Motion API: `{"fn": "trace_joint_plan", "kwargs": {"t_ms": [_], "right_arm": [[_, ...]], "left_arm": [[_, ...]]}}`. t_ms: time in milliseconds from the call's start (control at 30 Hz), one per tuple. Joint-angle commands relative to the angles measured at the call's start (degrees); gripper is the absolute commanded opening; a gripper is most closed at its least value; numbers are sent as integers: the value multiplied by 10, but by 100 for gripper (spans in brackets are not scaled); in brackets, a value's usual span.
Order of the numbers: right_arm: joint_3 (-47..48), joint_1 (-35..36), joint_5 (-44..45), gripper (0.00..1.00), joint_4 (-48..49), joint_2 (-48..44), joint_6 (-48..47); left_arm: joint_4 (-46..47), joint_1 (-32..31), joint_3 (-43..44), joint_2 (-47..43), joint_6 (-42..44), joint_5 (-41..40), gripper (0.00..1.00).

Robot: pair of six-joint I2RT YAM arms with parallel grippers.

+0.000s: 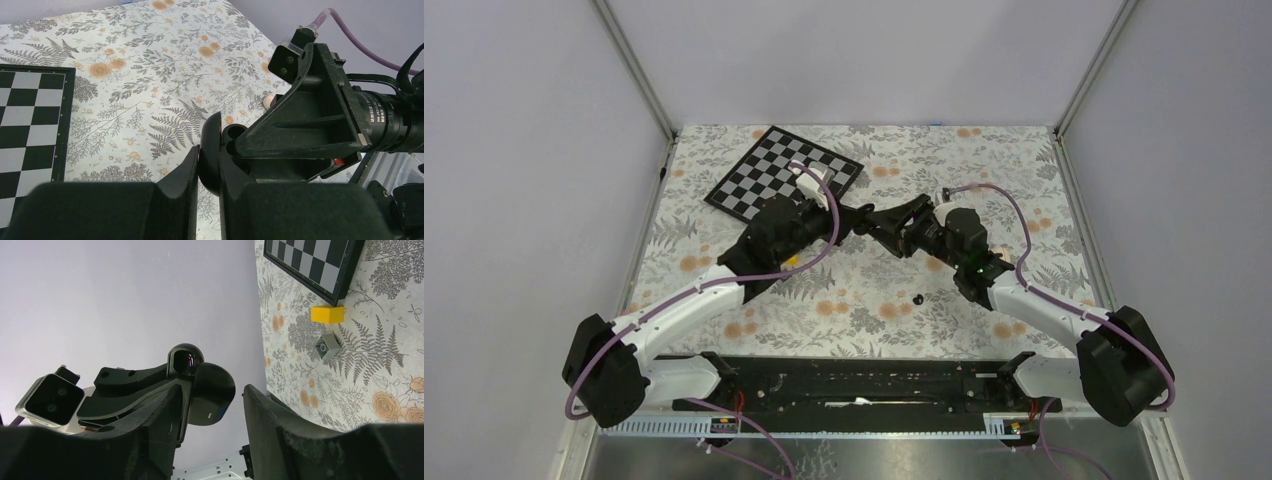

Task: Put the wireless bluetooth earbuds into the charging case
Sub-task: Adjust the charging case.

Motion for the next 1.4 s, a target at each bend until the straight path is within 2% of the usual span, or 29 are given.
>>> {"fn": "trace_joint_plan", "kwargs": {"t_ms": [0, 200, 233, 267, 400, 467, 533, 633, 667, 867, 1067, 1200, 1367], "right_arm": [[21, -1, -19, 53, 40, 6, 10], [21, -1, -17, 37, 41, 7, 9], [21, -1, -15, 33, 40, 6, 8], [20, -1, -14, 29, 38, 5, 7], [18, -1, -12, 9, 24, 2, 0], [19, -1, -11, 1, 19, 2, -6], [19, -1, -12, 0, 14, 3, -12], [22, -3, -17, 0, 2, 1, -28], [25, -3, -21, 0, -7, -1, -39], [43, -23, -54, 0, -84, -24, -121], [88, -55, -152, 0, -155, -29, -218], [140, -67, -202, 0, -256, -27, -320], [159, -74, -283, 0, -280, -14, -403]], "left_arm": [[25, -6, 5, -18, 15, -10, 0], [14, -9, 12, -15, 18, -15, 0], [10, -10, 14, -15, 17, -16, 3], [4, -9, 17, -15, 14, -19, 8], [-37, -10, 40, -12, 5, -22, 43], [-58, -10, 53, -10, 0, -27, 56], [-81, -10, 64, -10, -2, -30, 68], [-116, -10, 83, -12, -9, -40, 94], [-130, -9, 90, -13, -10, -41, 98], [-252, -9, 171, -8, 7, -24, 99], [-353, 10, 235, 4, -7, 30, 99], [-396, 66, 265, 6, -43, 174, 99], [-399, 126, 257, 9, -76, 367, 99]]}}
